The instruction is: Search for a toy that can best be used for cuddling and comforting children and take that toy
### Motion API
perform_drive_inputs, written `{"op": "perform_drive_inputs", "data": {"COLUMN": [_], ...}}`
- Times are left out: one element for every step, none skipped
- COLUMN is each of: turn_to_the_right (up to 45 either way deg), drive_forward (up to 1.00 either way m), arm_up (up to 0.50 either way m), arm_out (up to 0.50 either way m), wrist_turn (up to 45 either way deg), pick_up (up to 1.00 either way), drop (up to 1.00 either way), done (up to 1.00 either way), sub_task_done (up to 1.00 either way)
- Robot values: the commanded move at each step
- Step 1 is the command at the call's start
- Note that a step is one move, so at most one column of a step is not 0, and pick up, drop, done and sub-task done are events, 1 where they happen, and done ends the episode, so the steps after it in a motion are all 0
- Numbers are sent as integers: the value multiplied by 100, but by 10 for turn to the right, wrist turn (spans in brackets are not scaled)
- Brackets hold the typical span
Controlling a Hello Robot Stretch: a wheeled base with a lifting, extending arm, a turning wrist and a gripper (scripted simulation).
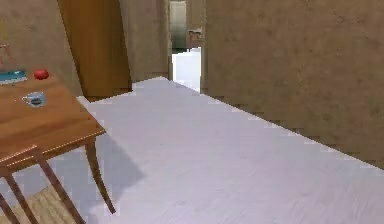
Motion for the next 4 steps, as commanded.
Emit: {"op": "perform_drive_inputs", "data": {"turn_to_the_right": [0,90,0,-150], "drive_forward": [100,0,25,0], "arm_up": [0,0,0,0], "arm_out": [0,0,0,0], "wrist_turn": [0,0,0,0], "pick_up": [0,0,0,0], "drop": [0,0,0,0], "done": [0,0,0,0], "sub_task_done": [0,0,0,0]}}
